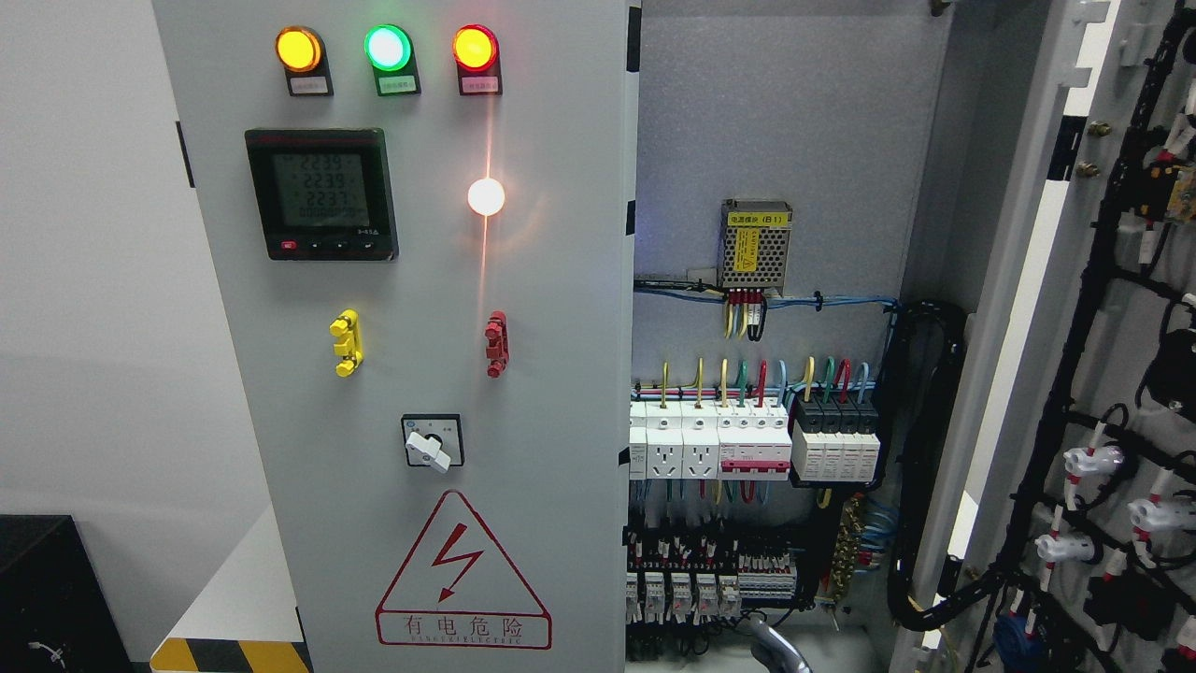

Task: Open door with both hands

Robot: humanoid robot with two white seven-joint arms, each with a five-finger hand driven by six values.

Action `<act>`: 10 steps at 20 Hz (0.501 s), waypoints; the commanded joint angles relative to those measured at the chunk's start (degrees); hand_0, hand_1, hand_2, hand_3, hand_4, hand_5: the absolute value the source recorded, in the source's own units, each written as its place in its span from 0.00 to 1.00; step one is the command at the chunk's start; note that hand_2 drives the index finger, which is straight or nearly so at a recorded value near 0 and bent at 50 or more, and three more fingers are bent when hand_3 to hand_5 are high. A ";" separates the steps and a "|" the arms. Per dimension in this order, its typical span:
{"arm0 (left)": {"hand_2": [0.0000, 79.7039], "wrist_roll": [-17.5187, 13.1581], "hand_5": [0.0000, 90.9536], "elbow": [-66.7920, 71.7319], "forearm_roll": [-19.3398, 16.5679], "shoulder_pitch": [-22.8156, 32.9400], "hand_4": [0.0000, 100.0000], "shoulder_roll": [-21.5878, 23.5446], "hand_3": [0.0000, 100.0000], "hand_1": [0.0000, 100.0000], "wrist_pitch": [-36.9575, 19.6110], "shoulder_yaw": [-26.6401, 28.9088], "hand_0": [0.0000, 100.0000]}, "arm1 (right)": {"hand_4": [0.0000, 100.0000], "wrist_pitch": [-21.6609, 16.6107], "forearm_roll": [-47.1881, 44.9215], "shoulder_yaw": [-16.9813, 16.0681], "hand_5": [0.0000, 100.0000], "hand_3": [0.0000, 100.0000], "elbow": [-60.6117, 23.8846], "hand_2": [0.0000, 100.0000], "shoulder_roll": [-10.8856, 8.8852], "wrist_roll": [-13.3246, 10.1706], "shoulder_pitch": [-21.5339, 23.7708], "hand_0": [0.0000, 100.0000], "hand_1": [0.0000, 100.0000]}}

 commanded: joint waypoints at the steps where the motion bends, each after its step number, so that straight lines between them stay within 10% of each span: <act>1: 0.00 -0.19 0.00 0.00 -6.95 0.44 0.00 -1.68 0.00 0.00 -0.03 6.84 0.00 | 0.00 2.68 0.07 -0.83 0.00 0.00 0.86 0.00 3.19 -0.07 -7.77 0.00 0.00; 10: 0.00 -0.19 0.00 0.00 -11.98 0.44 0.00 -1.59 0.00 0.00 -0.03 11.77 0.00 | 0.00 8.22 0.16 -2.23 0.00 0.00 8.24 0.00 5.13 -0.16 -17.53 0.00 0.00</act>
